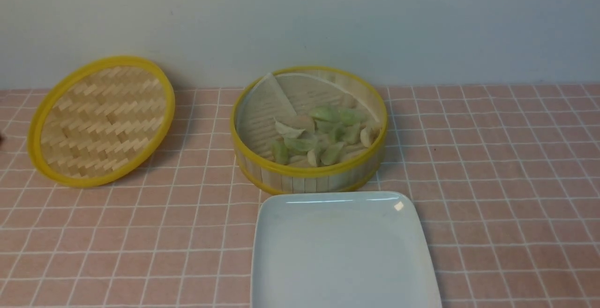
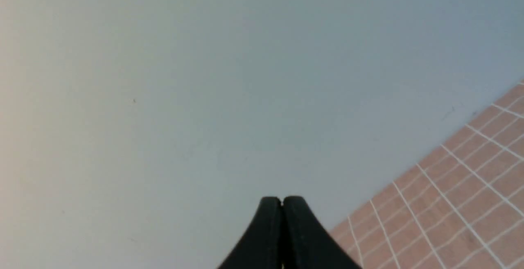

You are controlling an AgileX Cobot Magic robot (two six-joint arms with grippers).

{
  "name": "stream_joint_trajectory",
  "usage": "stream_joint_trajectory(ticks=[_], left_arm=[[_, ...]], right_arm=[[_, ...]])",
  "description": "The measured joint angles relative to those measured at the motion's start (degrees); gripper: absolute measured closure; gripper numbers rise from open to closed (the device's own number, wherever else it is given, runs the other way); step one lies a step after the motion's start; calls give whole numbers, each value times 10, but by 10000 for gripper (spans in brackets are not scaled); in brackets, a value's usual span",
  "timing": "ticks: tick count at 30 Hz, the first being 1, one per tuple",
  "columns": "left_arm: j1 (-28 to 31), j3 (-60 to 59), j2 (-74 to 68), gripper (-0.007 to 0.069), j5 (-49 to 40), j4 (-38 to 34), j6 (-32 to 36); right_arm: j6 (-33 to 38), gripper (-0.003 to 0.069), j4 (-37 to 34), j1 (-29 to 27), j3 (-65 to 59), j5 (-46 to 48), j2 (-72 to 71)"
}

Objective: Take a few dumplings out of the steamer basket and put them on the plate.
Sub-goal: Use the left arm to grab a dumpling from the steamer

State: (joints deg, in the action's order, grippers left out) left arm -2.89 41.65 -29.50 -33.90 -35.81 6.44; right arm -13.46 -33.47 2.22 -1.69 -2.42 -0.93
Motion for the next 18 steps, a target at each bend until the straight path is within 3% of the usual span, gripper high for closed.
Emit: stream_joint_trajectory(ticks=[3, 6, 9, 18], left_arm=[[0, 69, -136, 630, -120, 4, 50], [-1, 117, -265, 630, -174, 7, 109], [-24, 163, -400, 630, -188, 22, 150], [-130, 354, -645, 630, -194, 95, 144]], right_arm=[[-8, 673, -10, 0, 0, -23, 0], [-13, 673, -5, 0, 27, 47, 0], [16, 673, 41, 0, 118, 185, 31], [135, 673, 171, 0, 413, 565, 326]])
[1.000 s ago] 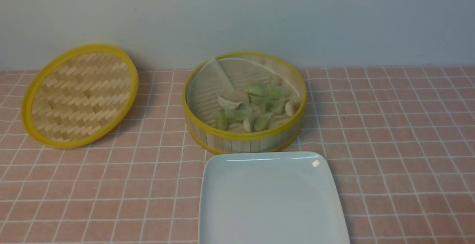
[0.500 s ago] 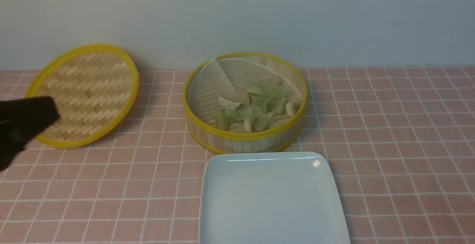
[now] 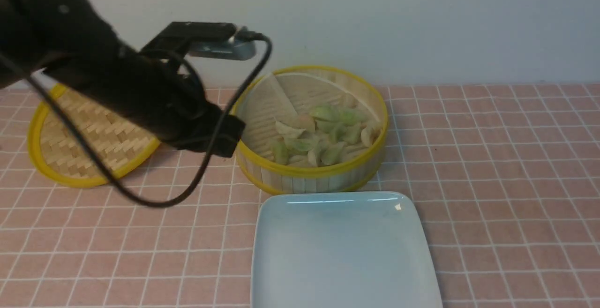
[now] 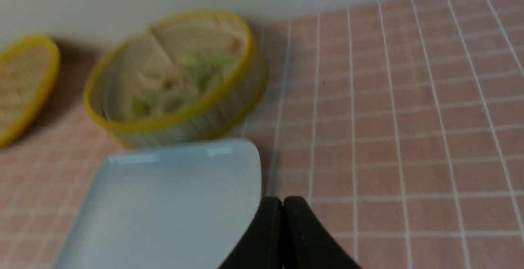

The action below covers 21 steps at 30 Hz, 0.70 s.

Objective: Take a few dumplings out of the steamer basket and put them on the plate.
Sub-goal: Use the left arm to grab a dumpling from the steamer

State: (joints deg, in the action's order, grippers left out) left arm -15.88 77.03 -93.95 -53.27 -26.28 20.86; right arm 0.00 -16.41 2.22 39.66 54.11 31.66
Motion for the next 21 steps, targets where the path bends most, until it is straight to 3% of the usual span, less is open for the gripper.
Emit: stream_joint_trajectory(ticks=[3, 9, 15, 19, 21], left_arm=[[-22, 94, -86, 630, -15, 29, -16], [-47, 240, -209, 630, -63, 97, -64], [-51, 306, -272, 623, -75, 152, -87], [-51, 315, -303, 533, -45, 171, -87], [-51, 316, -316, 446, -25, 171, -87]], right_arm=[[38, 673, 10, 0, 51, 58, 74], [60, 673, -7, 0, 60, 70, 118], [70, 673, -13, 0, 61, 71, 118], [71, 673, -14, 0, 61, 71, 118], [71, 673, -14, 0, 61, 71, 118]])
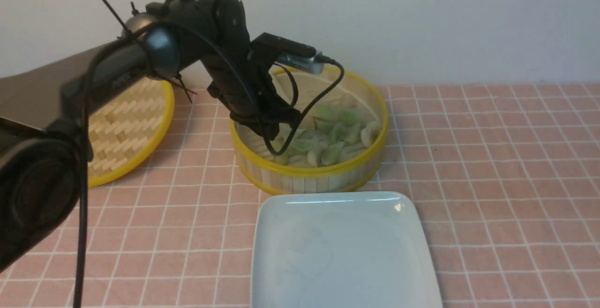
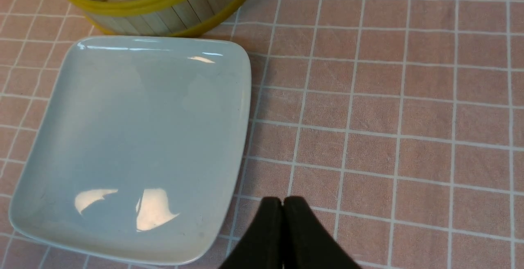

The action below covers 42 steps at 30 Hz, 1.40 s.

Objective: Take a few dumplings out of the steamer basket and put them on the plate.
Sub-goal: Use the left arm to grab a dumpling from the steamer, then use the left arm to put the dumpling into the plate

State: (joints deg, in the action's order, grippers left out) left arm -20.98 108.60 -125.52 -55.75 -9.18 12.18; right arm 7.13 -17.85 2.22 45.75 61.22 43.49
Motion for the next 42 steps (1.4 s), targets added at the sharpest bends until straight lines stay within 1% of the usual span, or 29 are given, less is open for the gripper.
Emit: stream_joint_trajectory(ticks=[4, 6, 8, 10, 12, 14, 18, 19, 20, 23, 30, 33, 37, 38, 41, 42], left_arm=[[-1, 0, -21, 217, 27, 2, 5], [-1, 0, -31, 134, 38, 2, 7], [-1, 0, -42, 79, 44, 2, 12], [-1, 0, -52, 56, 53, 2, 18], [-1, 0, -59, 66, 55, 2, 20], [-2, 0, -60, 133, 54, 2, 21], [-4, 7, -60, 344, 34, 3, 21], [-4, 13, -60, 436, 23, 6, 21], [-4, 19, -60, 459, 8, 8, 21], [-5, 38, -52, 441, -17, 9, 21], [-5, 117, 5, 441, -122, 10, 21], [-5, 122, 39, 441, -142, -3, 16], [-9, 56, 107, 441, -144, -38, 13], [-15, 9, 140, 441, -144, -52, 13], [-35, -75, 182, 441, -146, -74, 18], [-50, -113, 193, 441, -147, -84, 26]], right_arm=[[4, 673, 0, 0, 0, 0, 0], [4, 673, -1, 0, 0, 0, 0], [4, 673, -1, 0, 0, 0, 0], [4, 673, -2, 0, 0, 0, 0], [4, 673, -2, 0, 0, -1, 0], [4, 673, -2, 0, 0, -1, 0], [4, 673, -2, 0, 0, -1, 0], [4, 673, -2, 0, 0, -1, 0], [4, 673, -2, 0, 0, -1, 0], [4, 673, -2, 0, 0, -1, 0], [4, 673, -14, 0, 0, -1, 0], [4, 673, -20, 0, 0, -1, 0], [4, 673, -22, 0, 0, -1, 0], [4, 673, -22, 0, 0, -1, 0], [4, 673, -22, 0, 0, -1, 0], [6, 673, -22, 0, 0, -1, 1]])
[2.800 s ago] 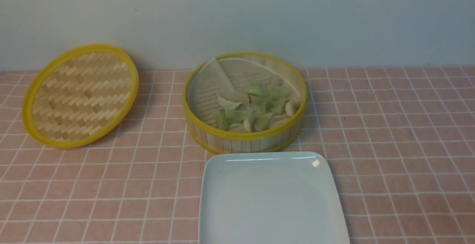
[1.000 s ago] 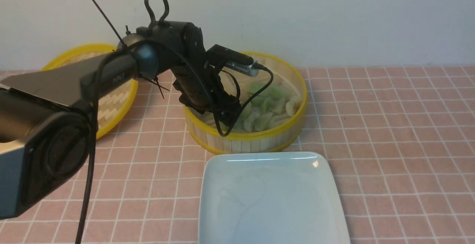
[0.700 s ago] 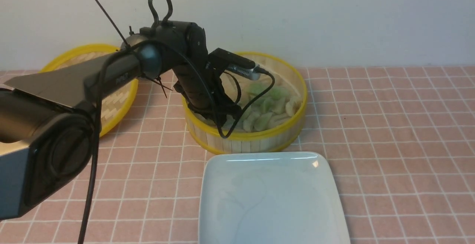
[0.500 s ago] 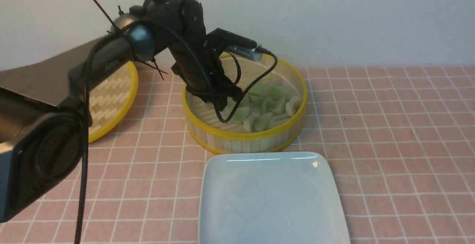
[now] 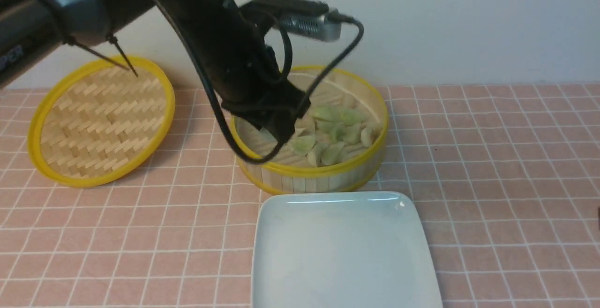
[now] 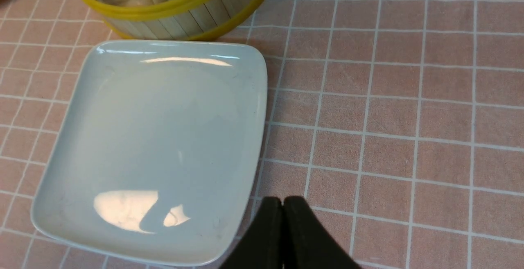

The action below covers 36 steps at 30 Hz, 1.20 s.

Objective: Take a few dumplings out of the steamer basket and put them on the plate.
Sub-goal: Use the left arm to put the dumpling into the plate, then use the right arm to grab a dumpling from inside the steamer

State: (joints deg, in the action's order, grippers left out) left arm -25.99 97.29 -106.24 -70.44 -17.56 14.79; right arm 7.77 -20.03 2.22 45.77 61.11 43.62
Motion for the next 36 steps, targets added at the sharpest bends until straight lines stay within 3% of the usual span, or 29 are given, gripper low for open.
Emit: stream_joint_trajectory(ticks=[8, 10, 16, 18, 21, 24, 25, 26, 28, 32, 36], left_arm=[[-75, -121, -45, 434, 39, 10, 20], [-84, -122, -64, 391, 57, 10, 20], [-90, -117, -88, 106, 81, 10, 18], [-90, -101, -87, 82, 78, 13, 10], [-84, -70, -76, 162, 57, 27, -13], [-69, -59, -46, 370, 41, 51, -29], [-63, -58, -39, 409, 39, 54, -32], [-45, -57, -4, 531, 29, 66, -41], [-19, -59, 40, 599, 17, 73, -50], [20, -92, 127, 629, 20, 75, -56], [37, -175, 235, 631, 37, 72, -56]], right_arm=[[18, 673, -4, 0, 1, -6, 24], [21, 673, -8, 0, 7, -1, 45], [61, 673, -45, 0, 88, 39, 150], [76, 673, -66, 1, 122, 49, 185], [92, 673, -84, 24, 192, 52, 251], [94, 673, -69, 68, 265, 53, 325], [94, 672, -65, 74, 277, 53, 337], [92, 671, -47, 100, 325, 53, 386], [83, 669, -25, 128, 385, 53, 447], [67, 652, 25, 169, 486, 53, 552], [63, 585, 78, 203, 590, 53, 667]])
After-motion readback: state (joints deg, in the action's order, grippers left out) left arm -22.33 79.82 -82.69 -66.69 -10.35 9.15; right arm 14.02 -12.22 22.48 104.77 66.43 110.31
